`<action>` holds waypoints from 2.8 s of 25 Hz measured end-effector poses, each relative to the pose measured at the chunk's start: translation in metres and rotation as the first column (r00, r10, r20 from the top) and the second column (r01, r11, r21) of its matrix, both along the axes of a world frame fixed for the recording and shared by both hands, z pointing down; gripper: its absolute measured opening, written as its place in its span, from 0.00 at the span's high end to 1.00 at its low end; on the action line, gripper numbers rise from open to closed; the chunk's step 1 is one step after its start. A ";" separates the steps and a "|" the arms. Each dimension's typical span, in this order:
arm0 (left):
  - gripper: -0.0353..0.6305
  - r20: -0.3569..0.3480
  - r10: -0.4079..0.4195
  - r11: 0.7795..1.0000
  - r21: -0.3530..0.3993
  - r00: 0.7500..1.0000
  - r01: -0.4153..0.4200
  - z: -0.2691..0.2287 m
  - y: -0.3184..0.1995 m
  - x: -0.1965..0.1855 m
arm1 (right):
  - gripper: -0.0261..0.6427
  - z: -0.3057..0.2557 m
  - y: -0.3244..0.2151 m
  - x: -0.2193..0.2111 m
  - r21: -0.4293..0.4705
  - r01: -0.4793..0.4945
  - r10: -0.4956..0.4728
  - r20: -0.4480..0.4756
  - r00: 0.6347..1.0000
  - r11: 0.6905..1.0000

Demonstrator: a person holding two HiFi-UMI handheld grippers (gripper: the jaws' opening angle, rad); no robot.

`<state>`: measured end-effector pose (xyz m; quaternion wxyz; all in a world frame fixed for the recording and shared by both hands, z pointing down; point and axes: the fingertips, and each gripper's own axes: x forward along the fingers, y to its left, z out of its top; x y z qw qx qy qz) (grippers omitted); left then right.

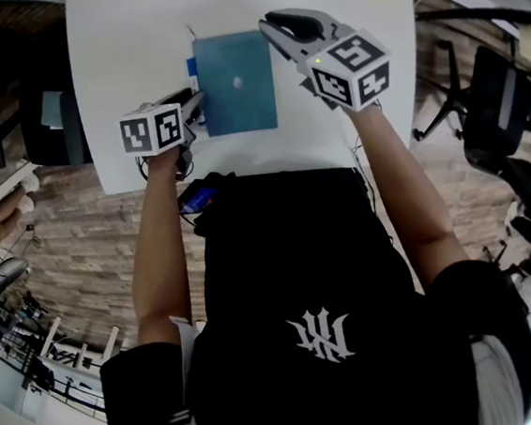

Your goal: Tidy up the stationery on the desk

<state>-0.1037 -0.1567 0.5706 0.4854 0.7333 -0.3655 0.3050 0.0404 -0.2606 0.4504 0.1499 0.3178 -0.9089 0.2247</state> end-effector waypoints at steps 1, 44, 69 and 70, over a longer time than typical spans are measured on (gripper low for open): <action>0.75 0.003 0.007 1.000 0.001 1.000 -0.007 0.000 0.001 0.001 | 0.85 0.000 0.000 0.000 -0.002 -0.001 0.001 0.001 1.000 1.000; 0.94 -0.298 0.626 0.450 0.893 0.720 -0.022 -0.373 0.029 0.000 | 0.88 -0.234 0.156 -0.042 0.471 0.066 -0.164 0.170 0.972 0.880; 0.94 -0.306 0.512 0.523 0.852 0.803 -0.009 -0.369 0.276 0.013 | 0.89 -0.221 0.383 0.009 0.413 0.117 -0.252 0.289 0.924 0.903; 0.94 -0.303 0.514 0.525 0.851 0.802 -0.015 -0.369 0.280 0.012 | 0.89 -0.221 0.389 0.009 0.417 0.112 -0.251 0.295 0.922 0.902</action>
